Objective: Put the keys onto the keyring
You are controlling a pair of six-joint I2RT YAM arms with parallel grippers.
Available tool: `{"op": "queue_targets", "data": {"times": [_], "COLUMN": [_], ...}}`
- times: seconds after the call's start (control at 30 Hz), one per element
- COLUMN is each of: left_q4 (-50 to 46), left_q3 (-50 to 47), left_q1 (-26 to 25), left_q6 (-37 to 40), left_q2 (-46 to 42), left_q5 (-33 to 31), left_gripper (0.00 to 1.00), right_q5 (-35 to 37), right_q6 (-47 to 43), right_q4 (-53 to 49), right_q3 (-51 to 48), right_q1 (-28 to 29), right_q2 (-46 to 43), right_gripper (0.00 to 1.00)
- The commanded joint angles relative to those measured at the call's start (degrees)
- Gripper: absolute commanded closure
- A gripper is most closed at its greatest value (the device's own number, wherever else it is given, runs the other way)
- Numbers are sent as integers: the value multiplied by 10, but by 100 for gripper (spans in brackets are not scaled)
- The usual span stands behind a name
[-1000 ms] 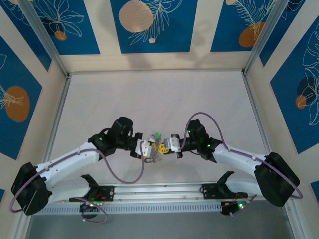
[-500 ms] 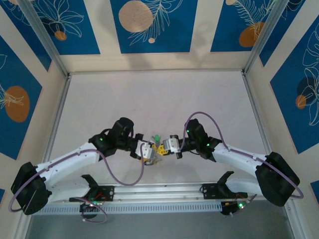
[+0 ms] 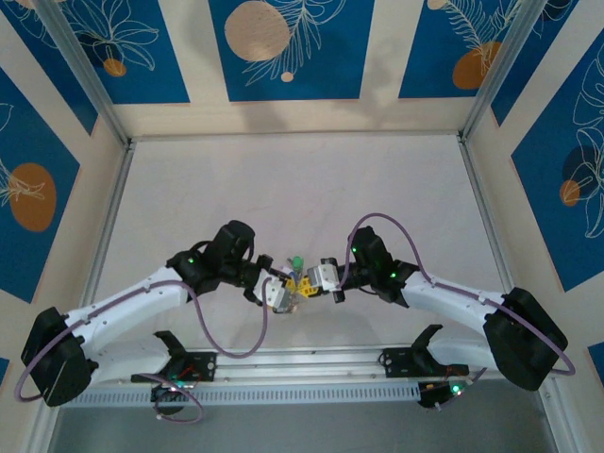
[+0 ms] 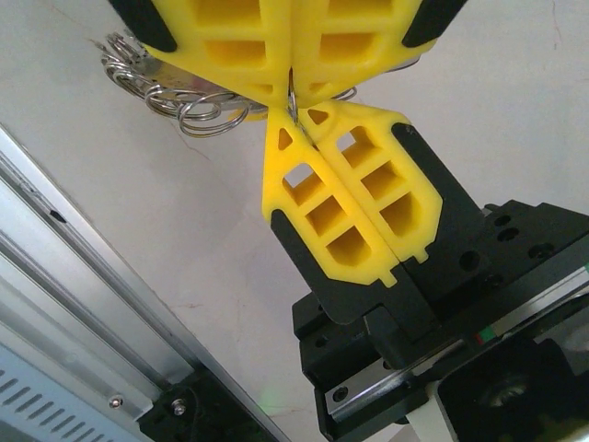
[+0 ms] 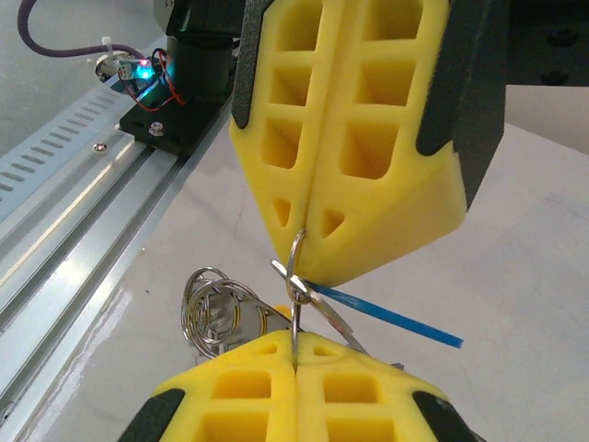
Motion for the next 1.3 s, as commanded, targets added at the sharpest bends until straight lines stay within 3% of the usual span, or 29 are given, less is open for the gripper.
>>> {"op": "queue_targets", "data": {"times": [0.0, 0.27, 0.6, 1.27], "left_q4": [-25, -6, -10, 28], "left_q3": [11, 4, 0, -35], "left_q1": [-9, -9, -10, -11], "left_q6": [20, 19, 30, 24], "left_q2": [5, -1, -6, -13], "left_q5": [17, -10, 3, -11], "left_gripper": [100, 100, 100, 100], "right_q5": [-12, -17, -6, -23], "right_q6": [1, -9, 5, 64], "right_q4": [13, -2, 4, 93], "right_q3": [7, 7, 6, -34], "right_q1": [-5, -3, -7, -36], "right_q2": [-11, -24, -20, -47], "right_gripper": [100, 100, 100, 100]}}
